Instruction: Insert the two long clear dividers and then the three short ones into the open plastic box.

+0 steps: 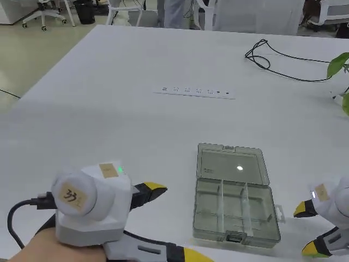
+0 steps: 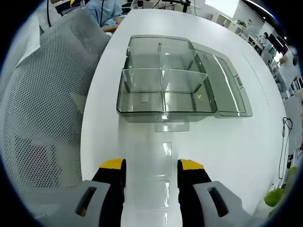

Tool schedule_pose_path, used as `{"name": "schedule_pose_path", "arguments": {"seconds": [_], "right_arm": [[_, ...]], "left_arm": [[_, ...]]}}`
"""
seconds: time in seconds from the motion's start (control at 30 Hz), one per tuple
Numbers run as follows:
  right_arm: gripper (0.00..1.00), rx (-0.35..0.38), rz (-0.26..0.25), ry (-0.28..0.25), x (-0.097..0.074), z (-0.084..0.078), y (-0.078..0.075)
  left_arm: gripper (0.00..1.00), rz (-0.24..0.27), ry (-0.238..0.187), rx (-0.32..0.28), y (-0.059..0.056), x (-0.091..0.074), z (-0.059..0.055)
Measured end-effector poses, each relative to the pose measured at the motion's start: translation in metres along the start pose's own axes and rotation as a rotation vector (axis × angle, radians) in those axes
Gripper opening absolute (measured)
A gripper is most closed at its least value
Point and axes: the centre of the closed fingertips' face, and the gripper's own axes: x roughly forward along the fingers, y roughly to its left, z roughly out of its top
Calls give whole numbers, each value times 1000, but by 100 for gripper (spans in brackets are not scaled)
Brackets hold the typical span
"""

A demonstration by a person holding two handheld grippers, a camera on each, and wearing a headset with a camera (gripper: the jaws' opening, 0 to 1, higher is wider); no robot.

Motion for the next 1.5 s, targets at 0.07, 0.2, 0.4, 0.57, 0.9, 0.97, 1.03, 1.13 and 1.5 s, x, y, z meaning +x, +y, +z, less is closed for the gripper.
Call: {"name": "schedule_pose_path", "arguments": {"seconds": [0.07,0.2,0.4,0.57,0.9,0.97,1.03,1.13,1.5], "right_arm": [[43,-3,4,0,2,0,1],[42,1,4,0,3,2,1],[36,15,9,1,3,2,3],[33,16,7,13,3,1,3],[33,36,-43,6,-10,1,2],[33,38,-62,3,-18,3,2],[33,44,-94,-16,-31,8,-2],[33,62,-160,-64,-58,22,-8],[33,-24,-303,-150,-140,105,6]], "left_arm": [[92,0,-3,-3,-1,-1,0],[92,2,-8,-5,-1,-2,1],[92,0,-7,-1,-2,-3,0],[92,-1,-12,-3,-3,-3,1],[91,-1,-12,-1,-3,-5,1],[91,-2,-17,-4,-3,-6,3],[90,-2,-25,-12,-2,-6,7],[89,-11,-53,-30,-3,-6,18],[78,-97,-178,-199,-17,9,74]]}}
